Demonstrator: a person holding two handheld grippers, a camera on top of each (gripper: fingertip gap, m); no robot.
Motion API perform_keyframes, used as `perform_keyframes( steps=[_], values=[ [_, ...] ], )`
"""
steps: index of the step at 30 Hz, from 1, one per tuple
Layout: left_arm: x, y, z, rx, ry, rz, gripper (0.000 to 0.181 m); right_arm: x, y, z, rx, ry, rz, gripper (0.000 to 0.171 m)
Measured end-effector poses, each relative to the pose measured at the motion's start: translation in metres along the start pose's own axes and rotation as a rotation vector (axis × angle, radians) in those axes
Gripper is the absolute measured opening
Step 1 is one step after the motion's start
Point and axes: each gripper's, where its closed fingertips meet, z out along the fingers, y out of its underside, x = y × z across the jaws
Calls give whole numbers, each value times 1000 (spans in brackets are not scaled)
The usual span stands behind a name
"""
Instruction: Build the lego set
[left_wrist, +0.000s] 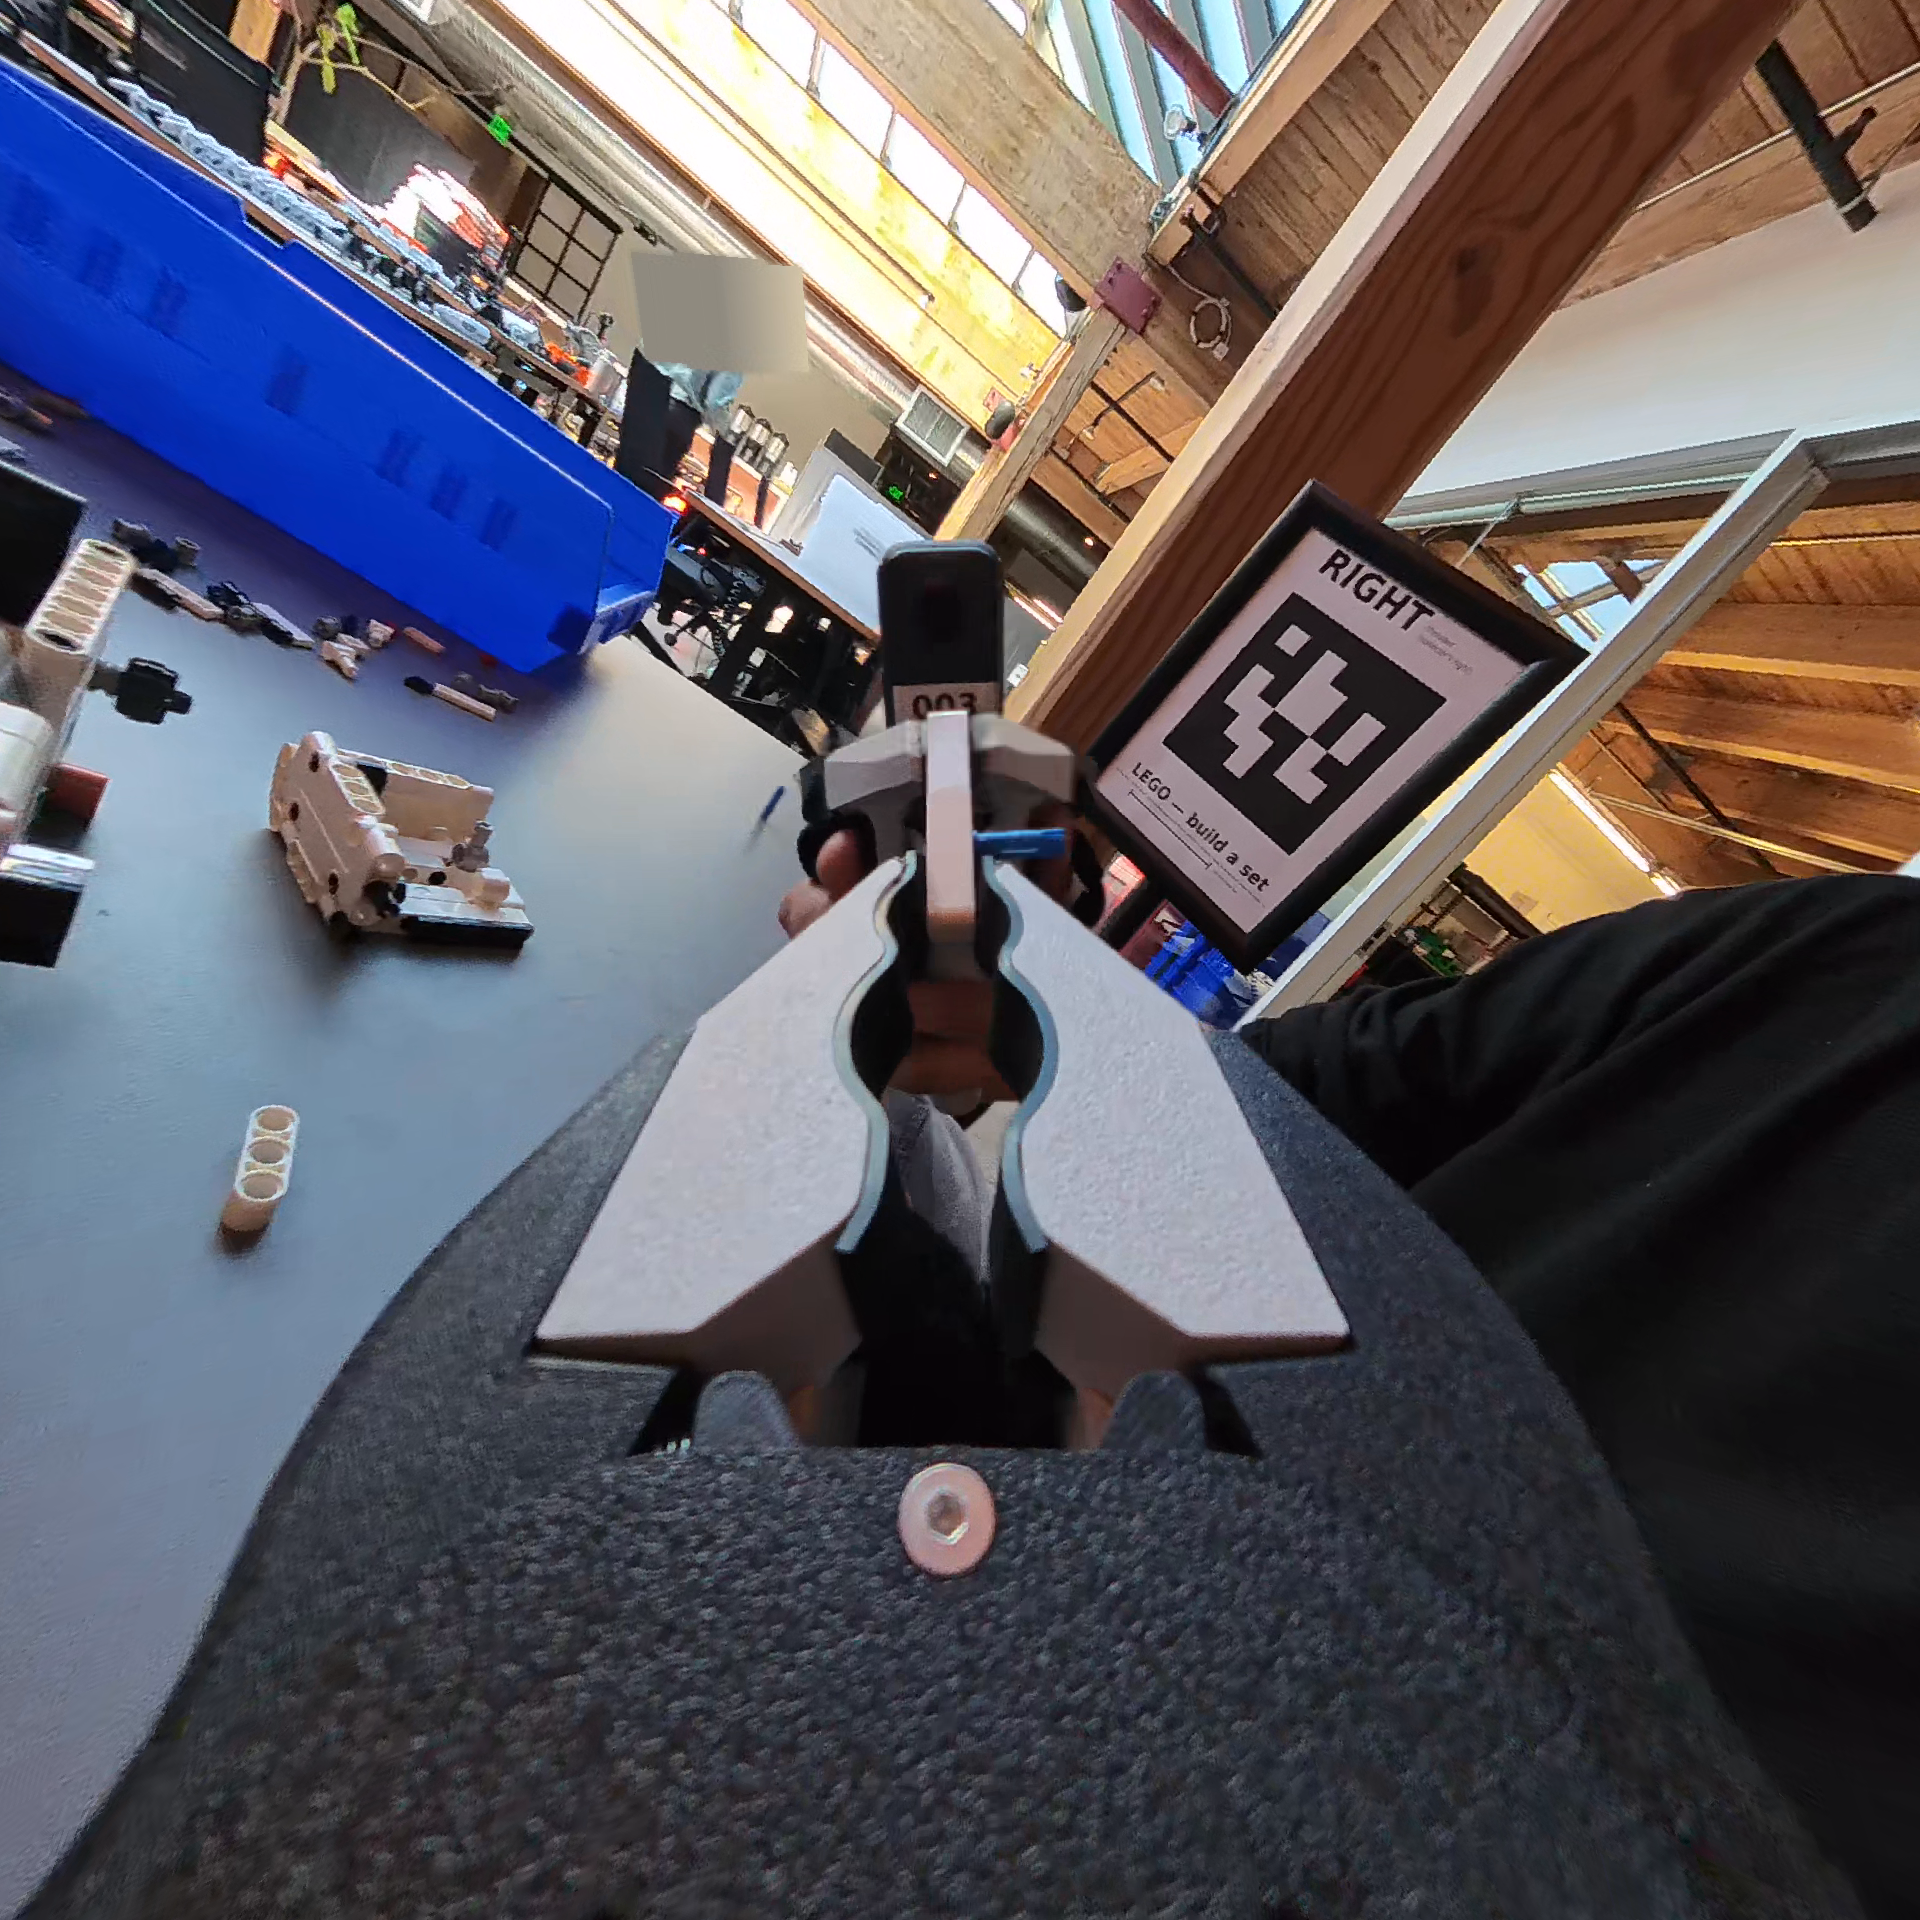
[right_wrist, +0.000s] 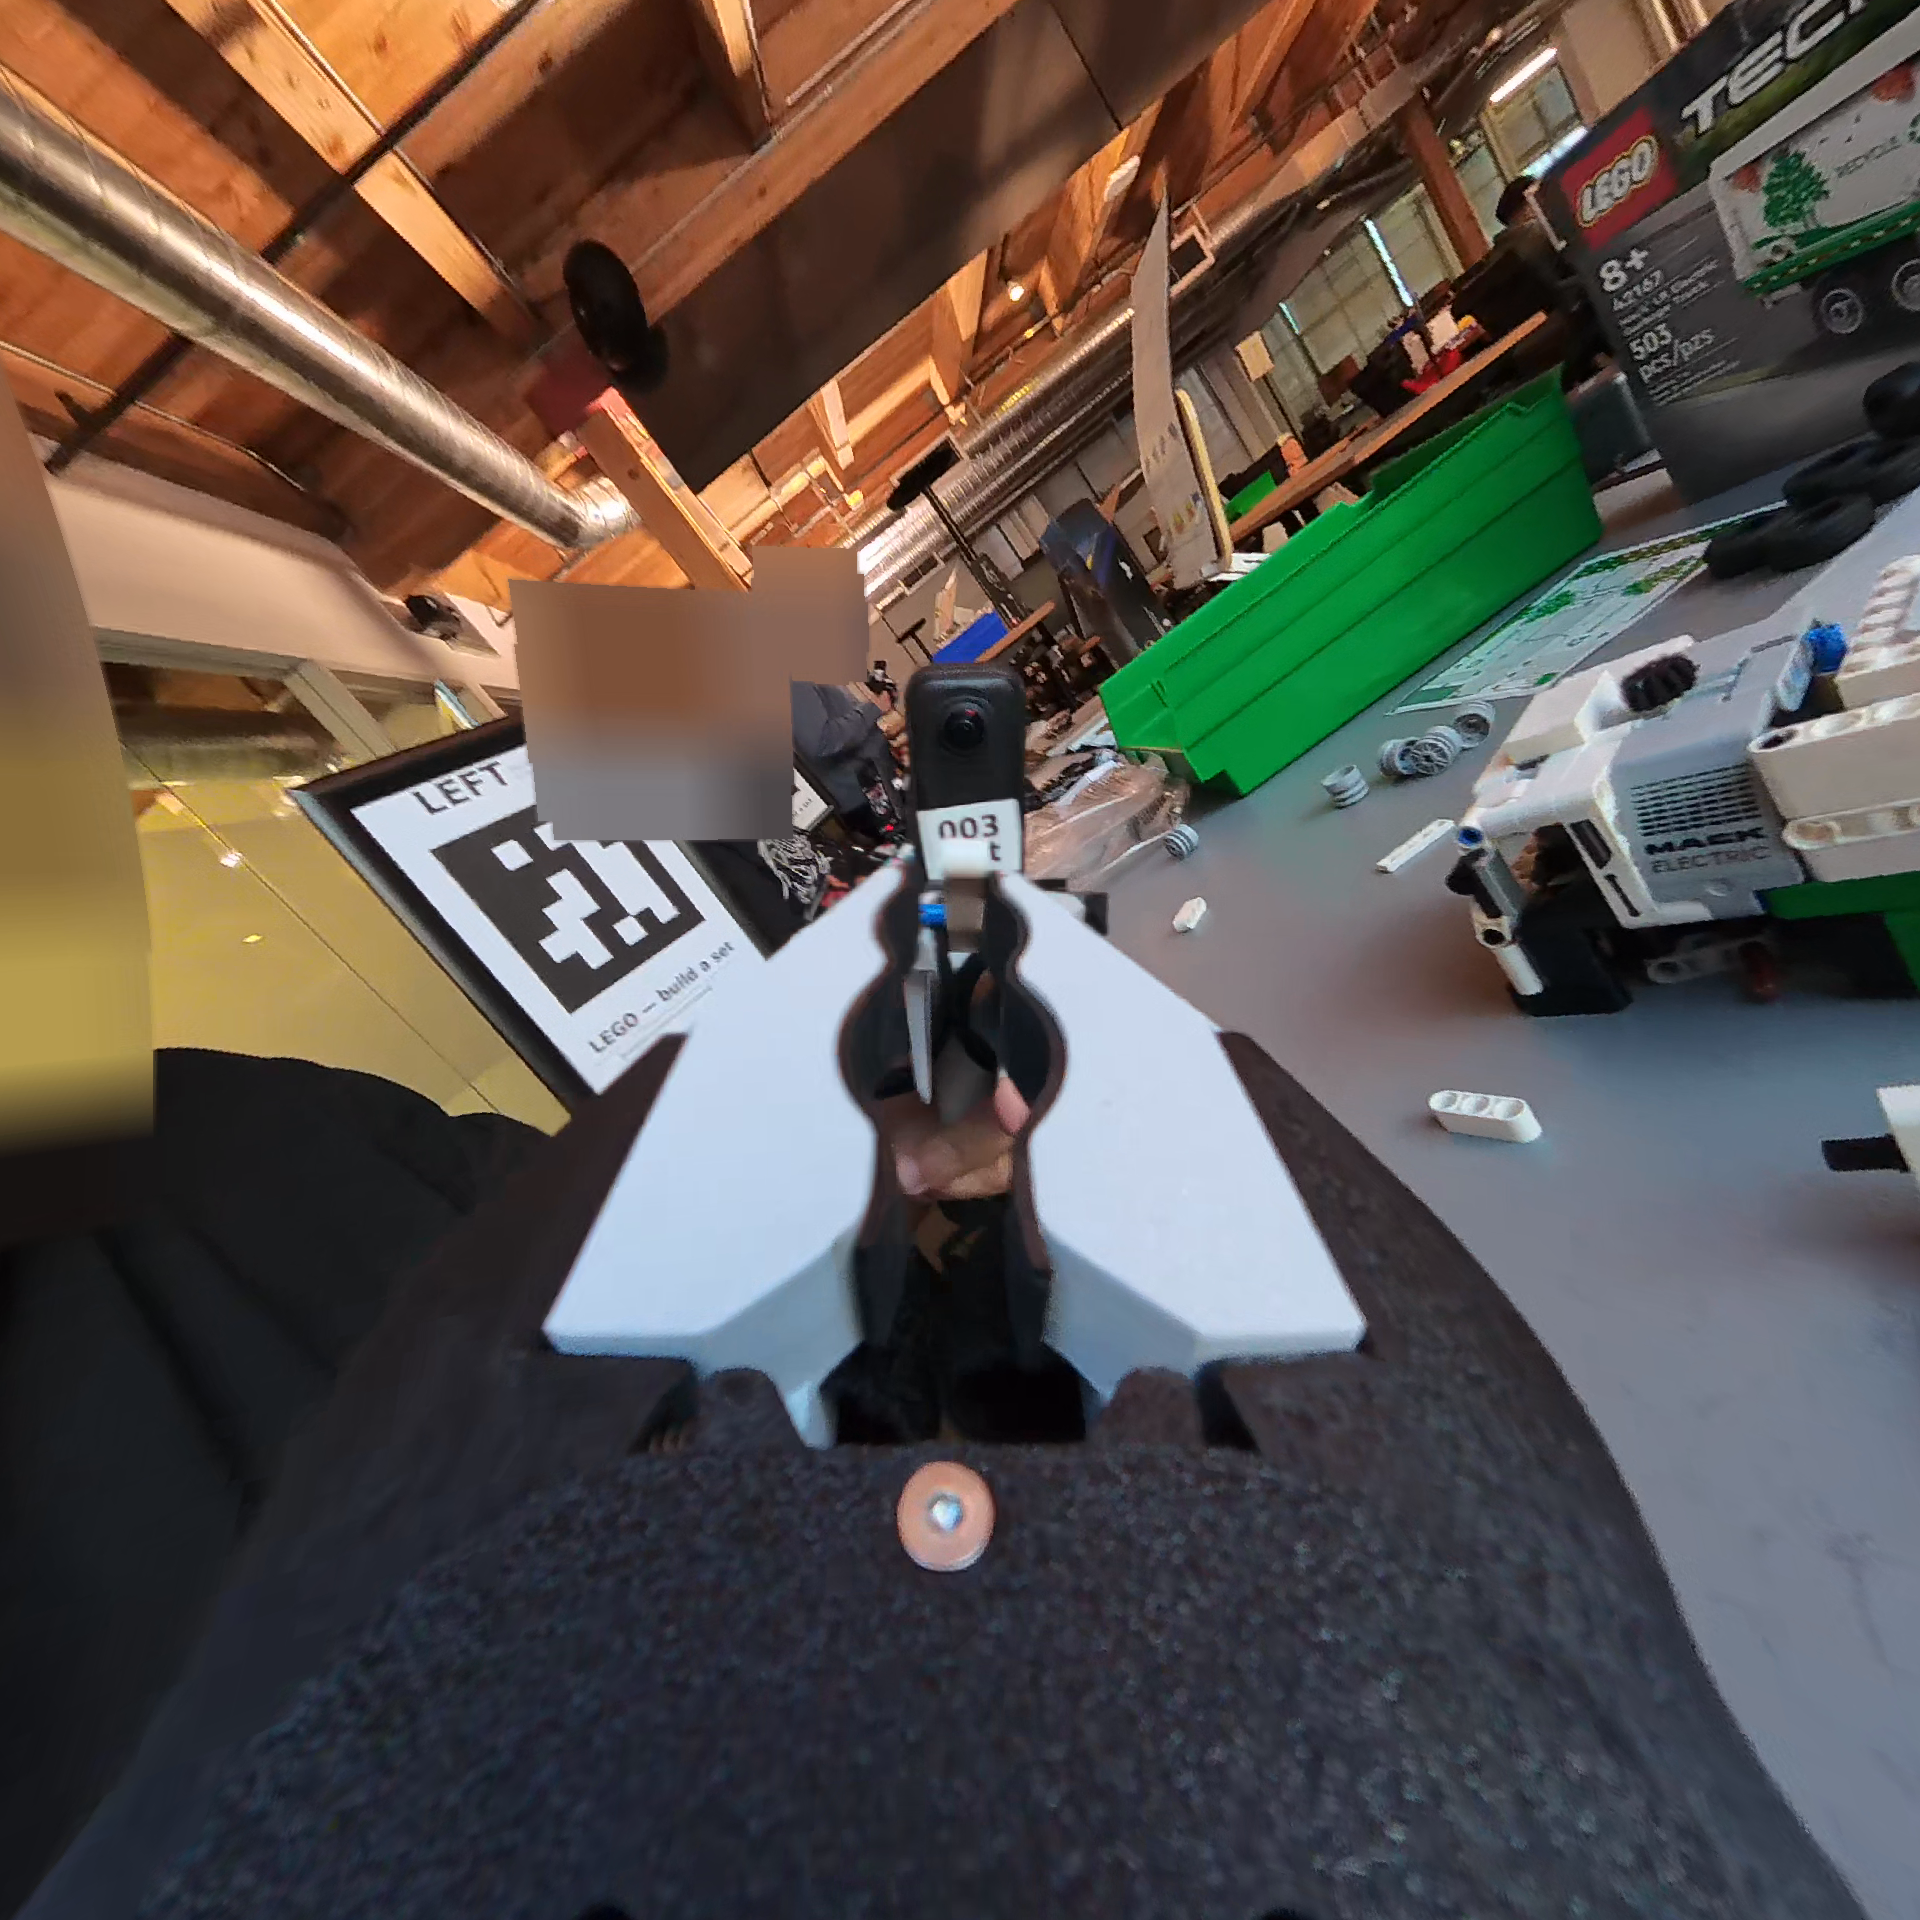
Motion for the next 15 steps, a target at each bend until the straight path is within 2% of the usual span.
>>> perform_keyframes(
  steps=[7,10,12,15],
  values=[
    [-5,0,1,-5,-47,44,7,6,1,-2,10,6,16,6],
    [-4,0,-1,-23,-59,94,13,6,0,-3,-47,14,7,7],
    [-4,-3,-6,-27,-84,141,17,7,1,-5,-127,39,-20,6],
    [-2,-6,-10,-65,-98,189,20,5,14,-9,-351,61,-42,7]
  ],
)
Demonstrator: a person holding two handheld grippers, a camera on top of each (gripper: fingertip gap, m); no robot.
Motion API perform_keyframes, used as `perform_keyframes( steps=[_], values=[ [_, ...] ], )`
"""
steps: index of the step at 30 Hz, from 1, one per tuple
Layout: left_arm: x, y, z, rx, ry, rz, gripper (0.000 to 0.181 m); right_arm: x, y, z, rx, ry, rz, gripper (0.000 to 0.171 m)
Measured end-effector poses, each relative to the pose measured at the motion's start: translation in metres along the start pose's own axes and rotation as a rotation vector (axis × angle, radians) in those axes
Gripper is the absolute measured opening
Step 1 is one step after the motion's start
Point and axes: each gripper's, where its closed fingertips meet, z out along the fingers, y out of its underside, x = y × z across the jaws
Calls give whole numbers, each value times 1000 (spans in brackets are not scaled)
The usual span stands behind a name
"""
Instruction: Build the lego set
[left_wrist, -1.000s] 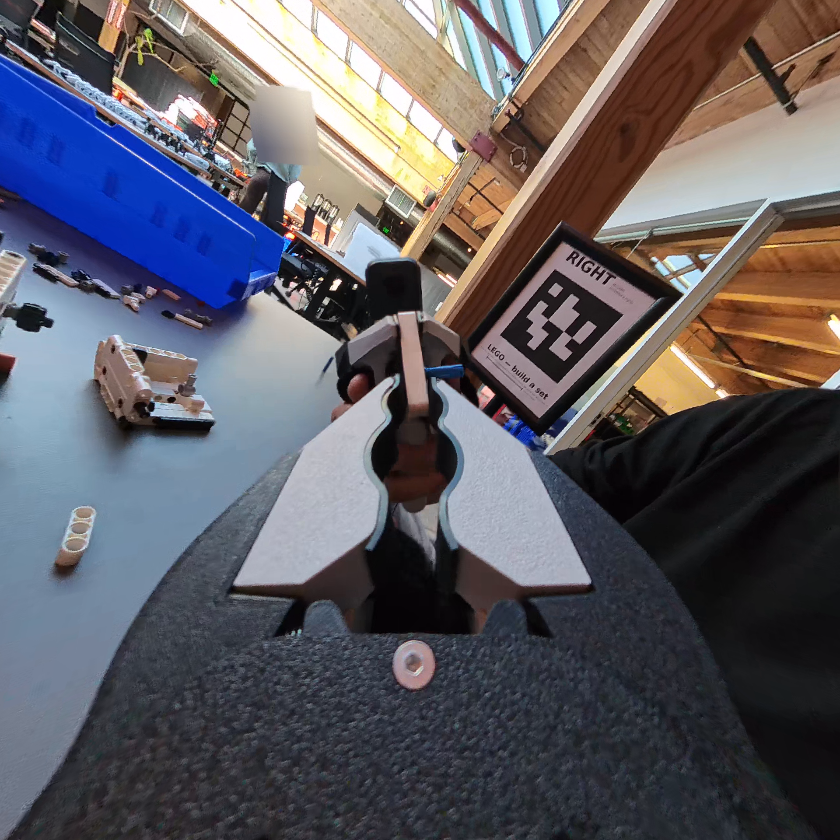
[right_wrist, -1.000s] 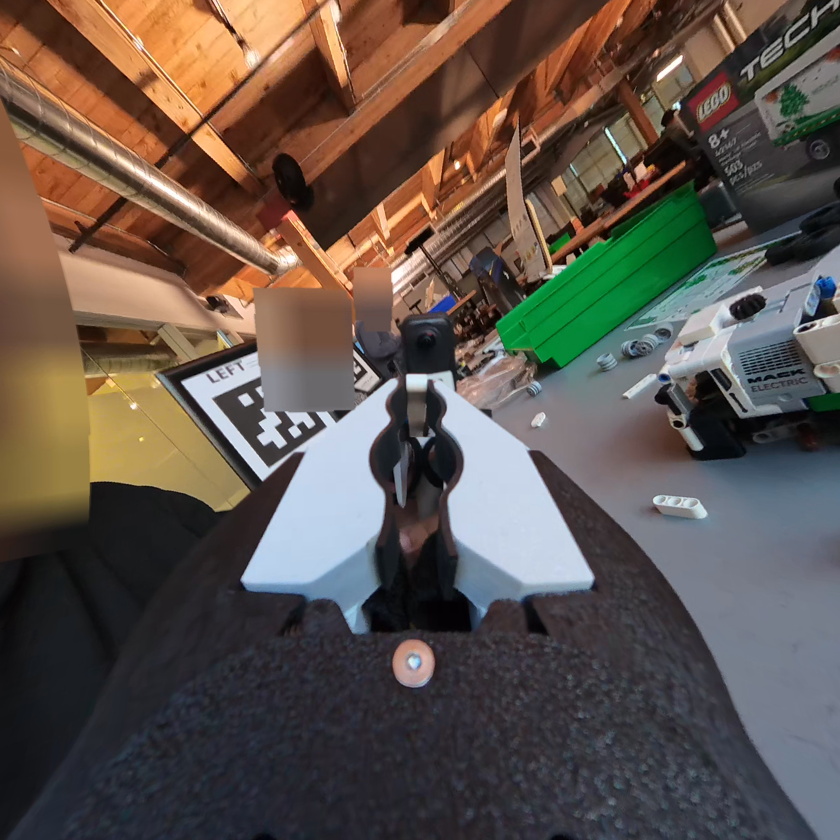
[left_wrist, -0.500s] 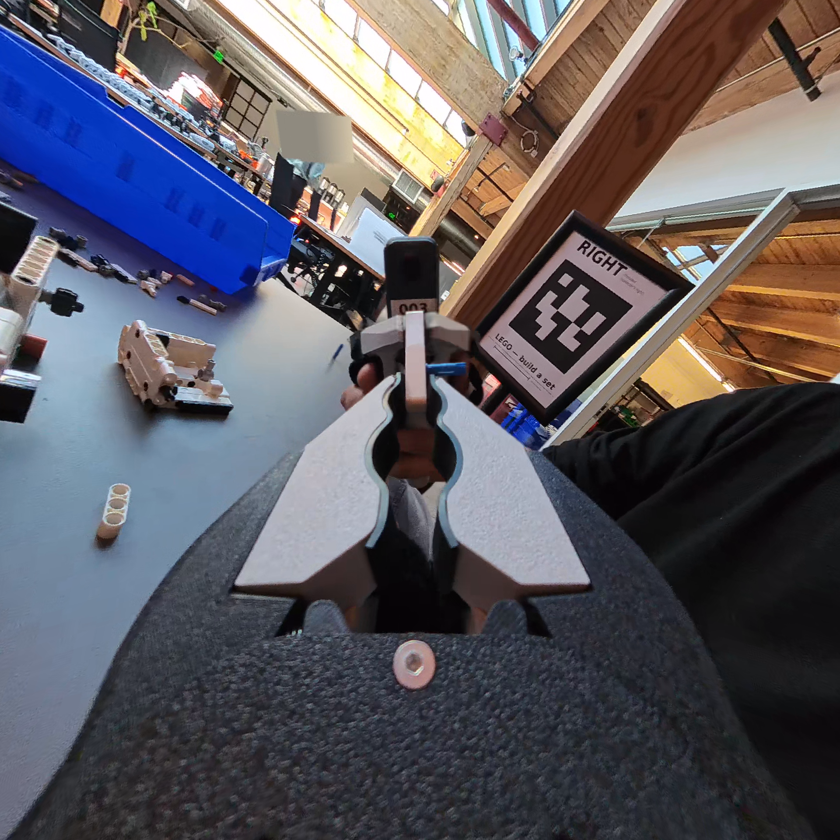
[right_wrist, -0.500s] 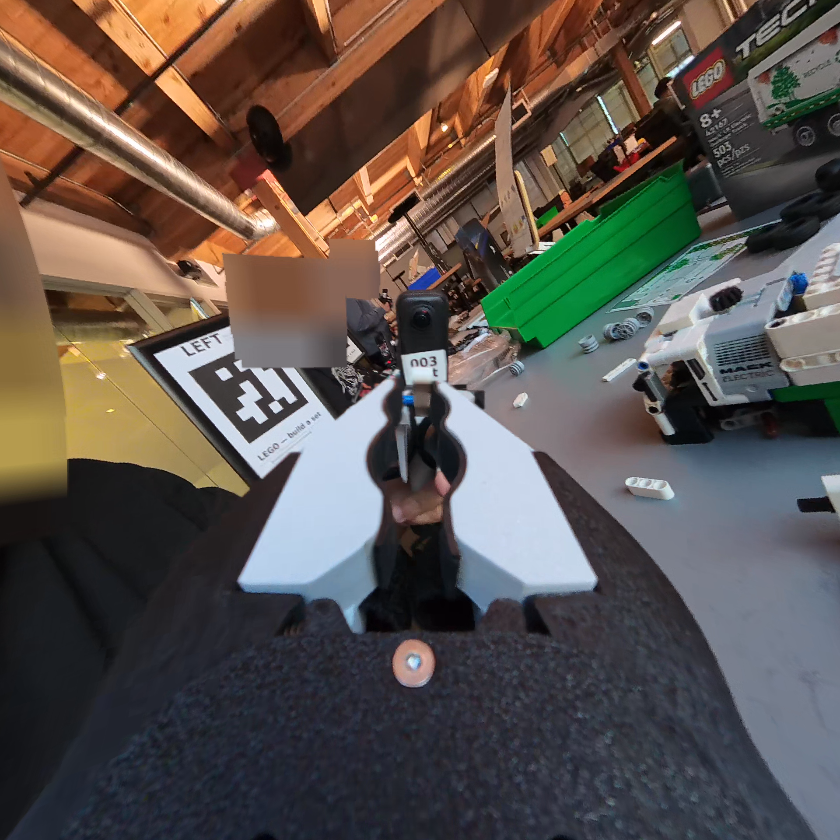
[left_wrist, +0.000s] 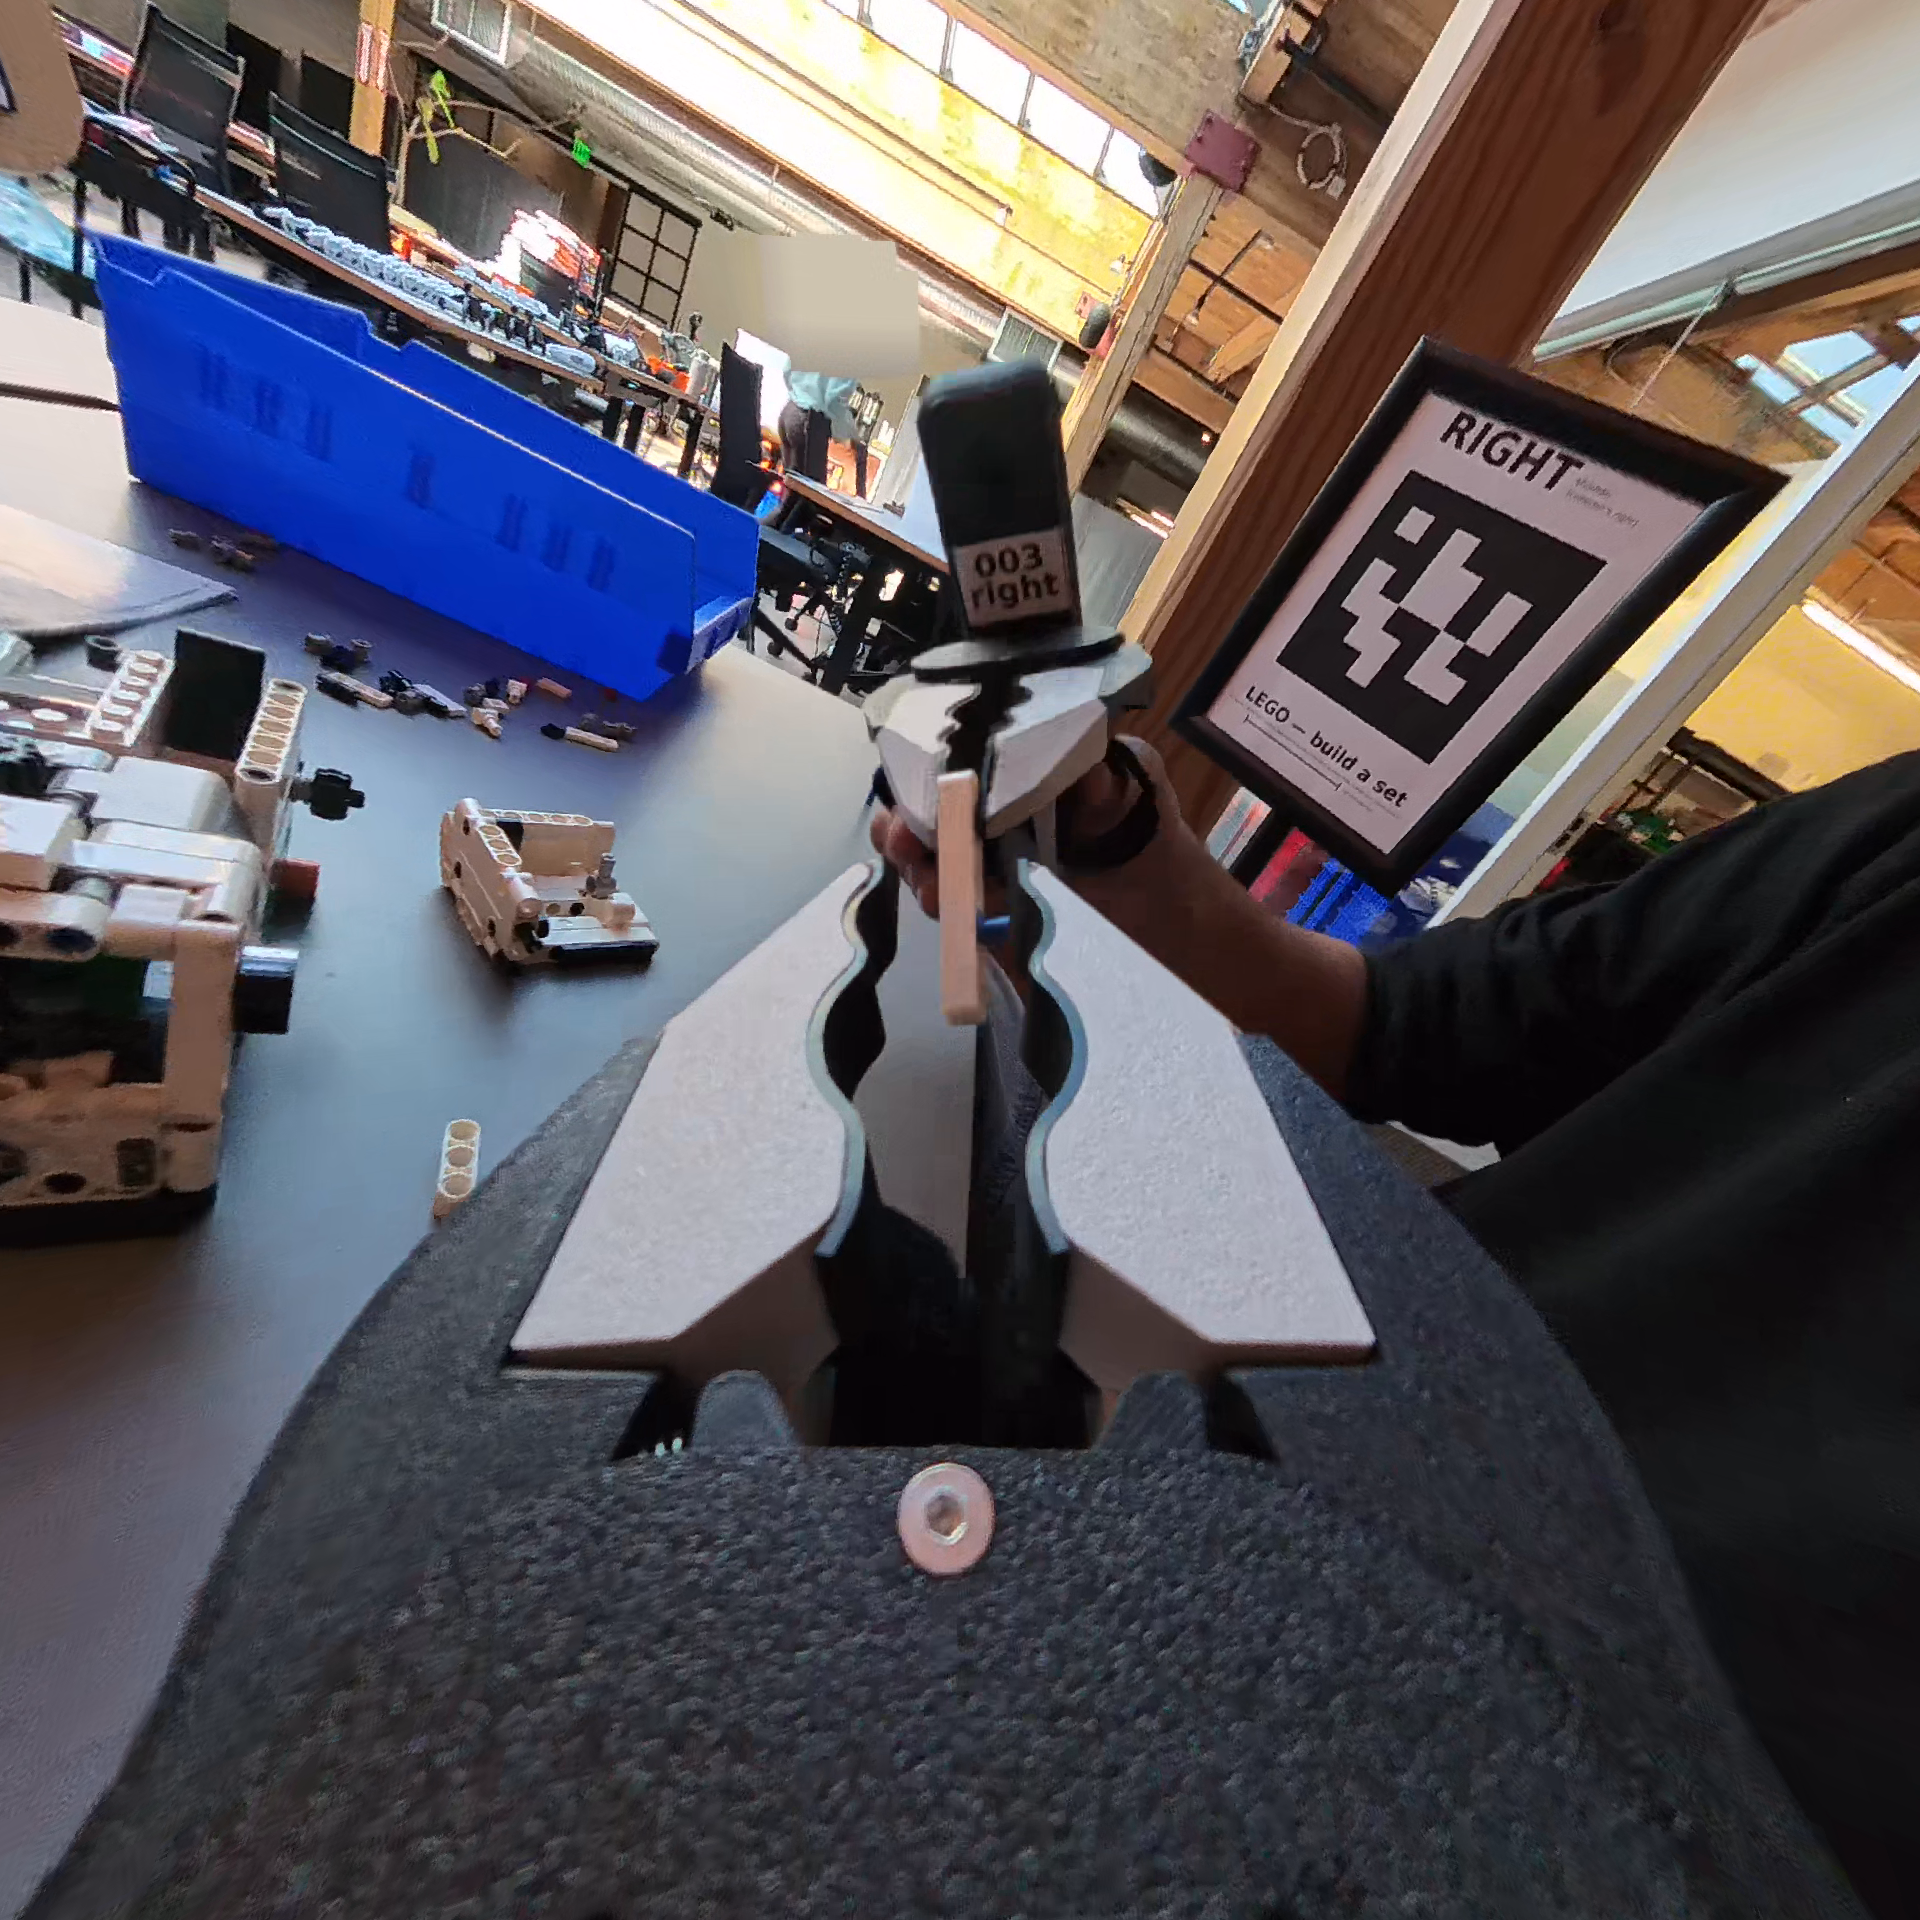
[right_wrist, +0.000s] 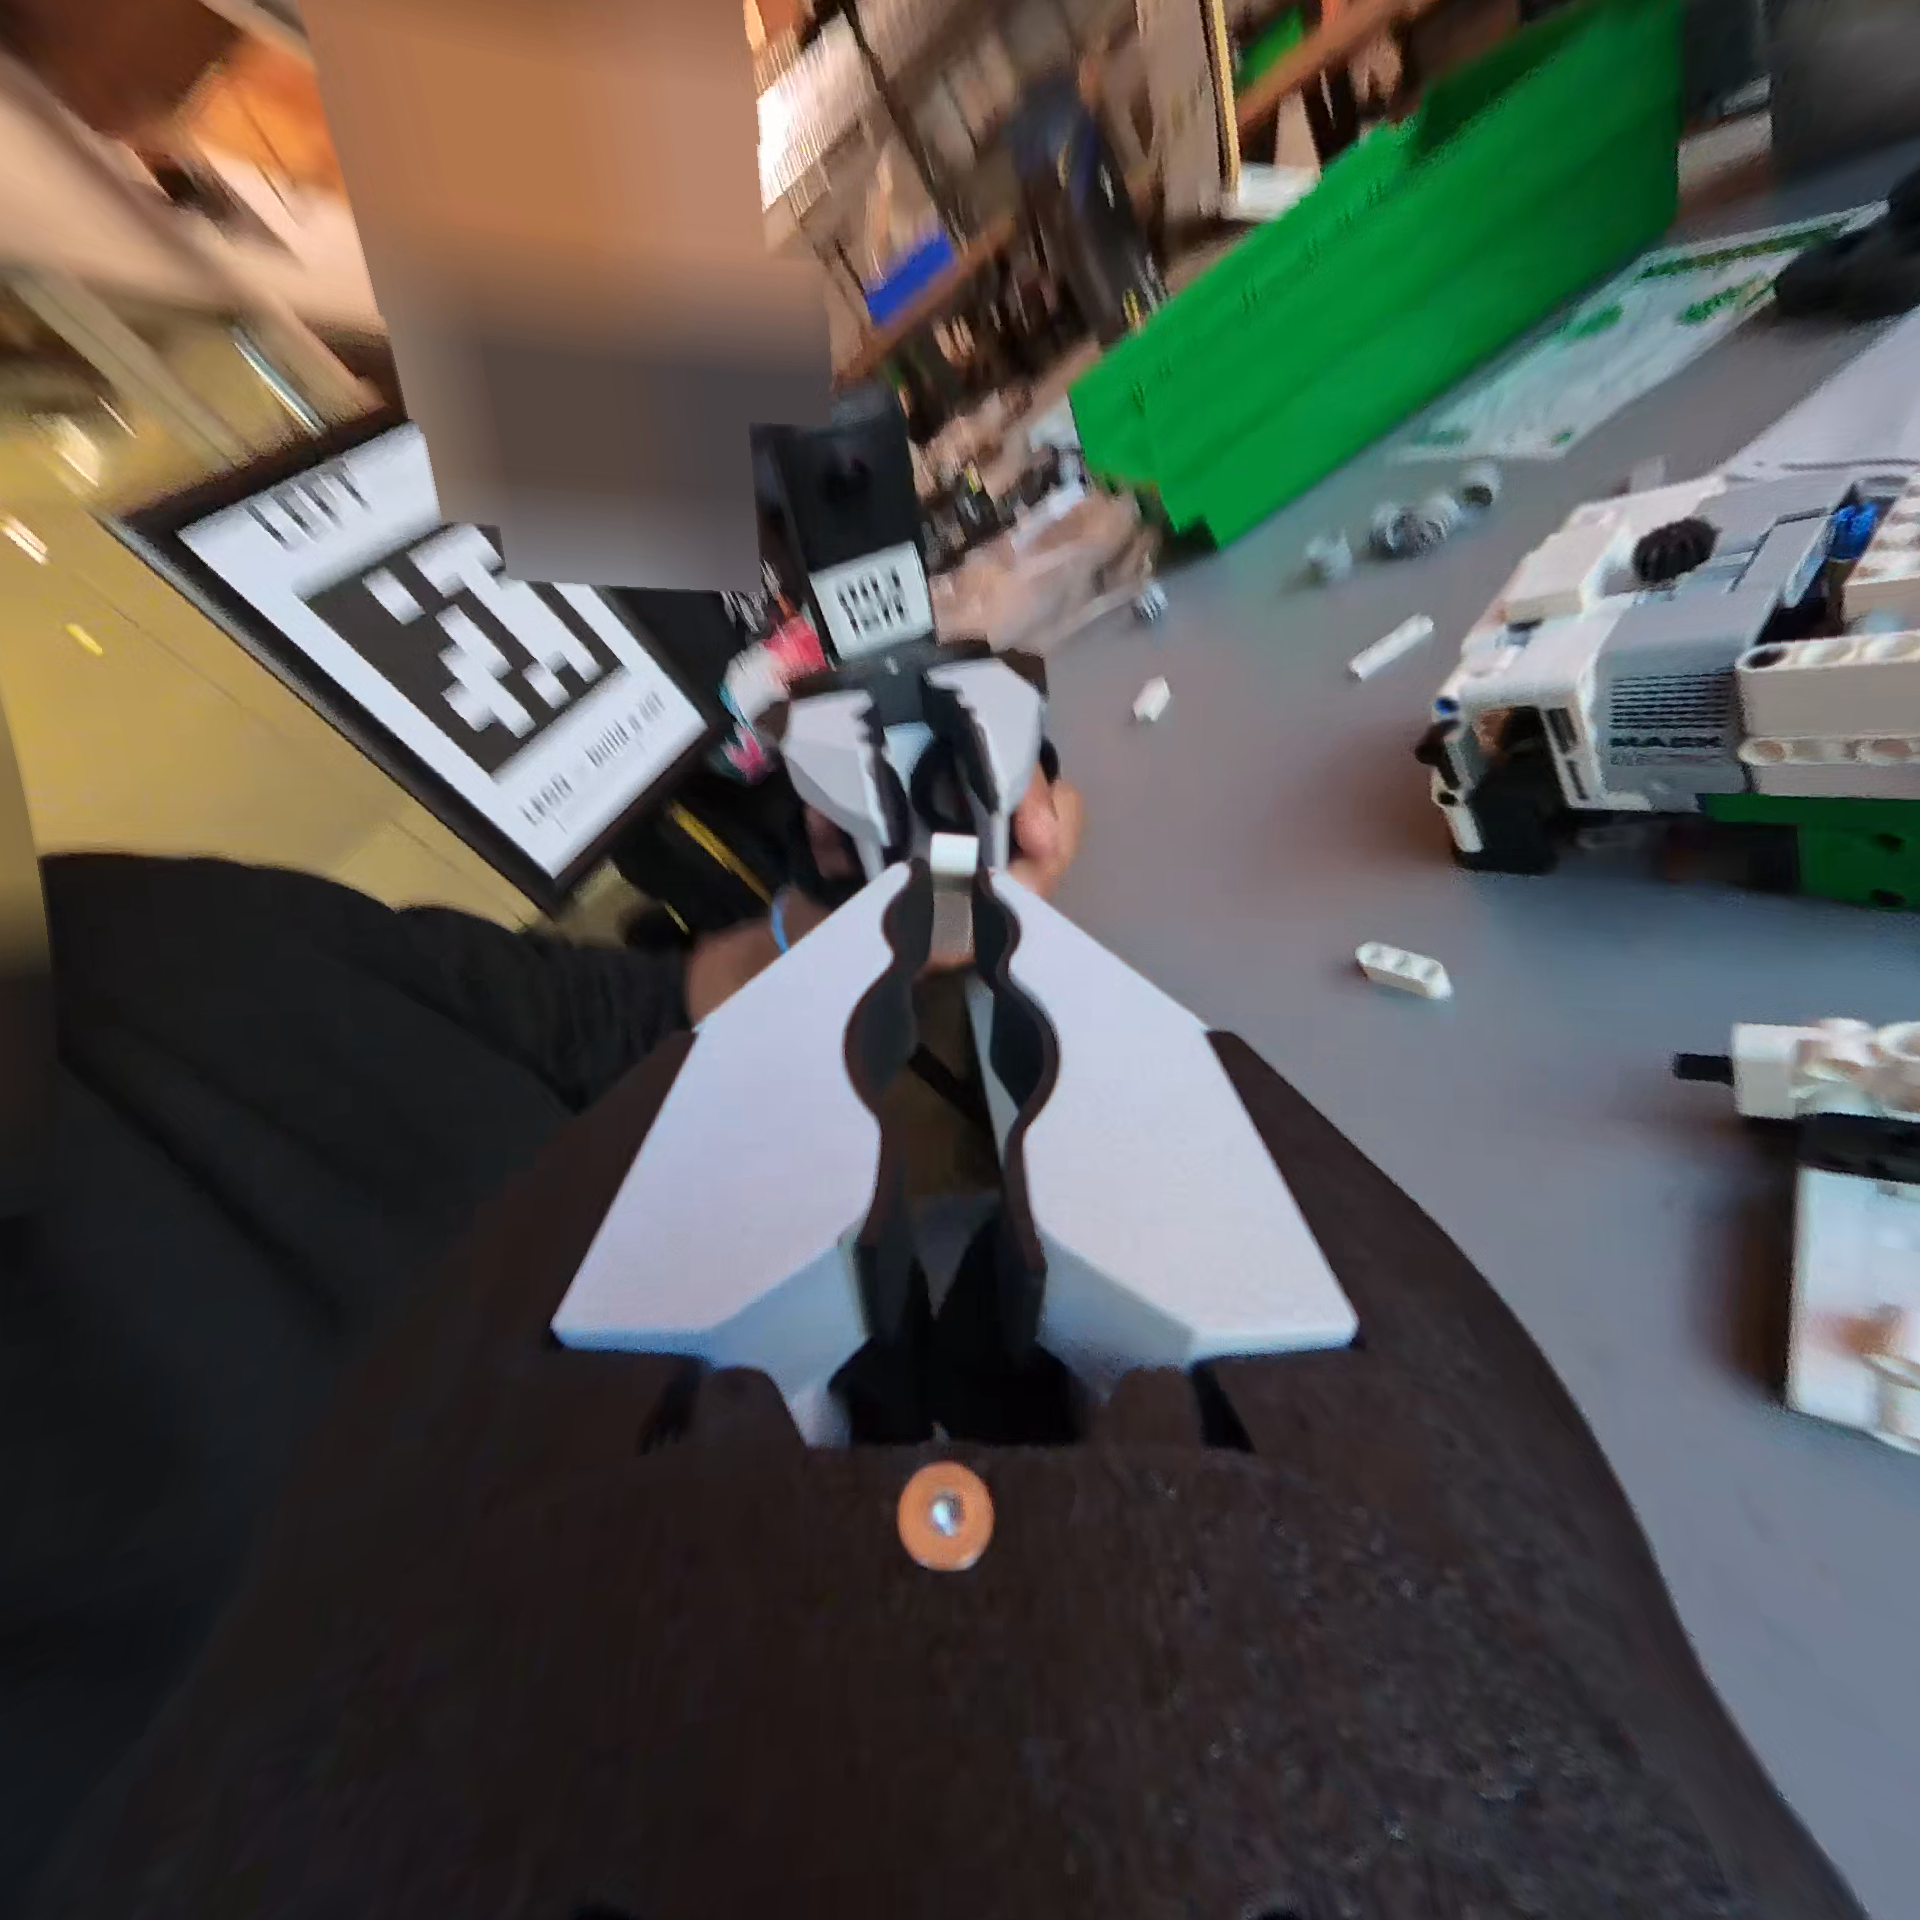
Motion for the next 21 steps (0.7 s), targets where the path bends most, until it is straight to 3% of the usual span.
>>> perform_keyframes(
  steps=[5,10,13,15,16,19,21],
  values=[
    [12,23,9,-166,46,27,20,-17,25,4,-359,-10,-160,7],
    [20,34,16,-199,89,21,7,-19,21,9,-475,23,-279,7],
    [17,19,13,-107,79,-6,7,-19,8,16,-366,30,-299,8],
    [9,-2,5,30,70,-74,6,-21,-10,16,-167,28,-323,26],
    [6,-11,0,90,75,-109,6,-22,-12,14,-92,30,-311,27],
    [2,-23,-8,190,99,-157,6,-10,15,24,-74,74,-275,37],
    [4,-22,-5,186,114,-160,6,-13,20,33,-20,39,-230,30]
  ],
)
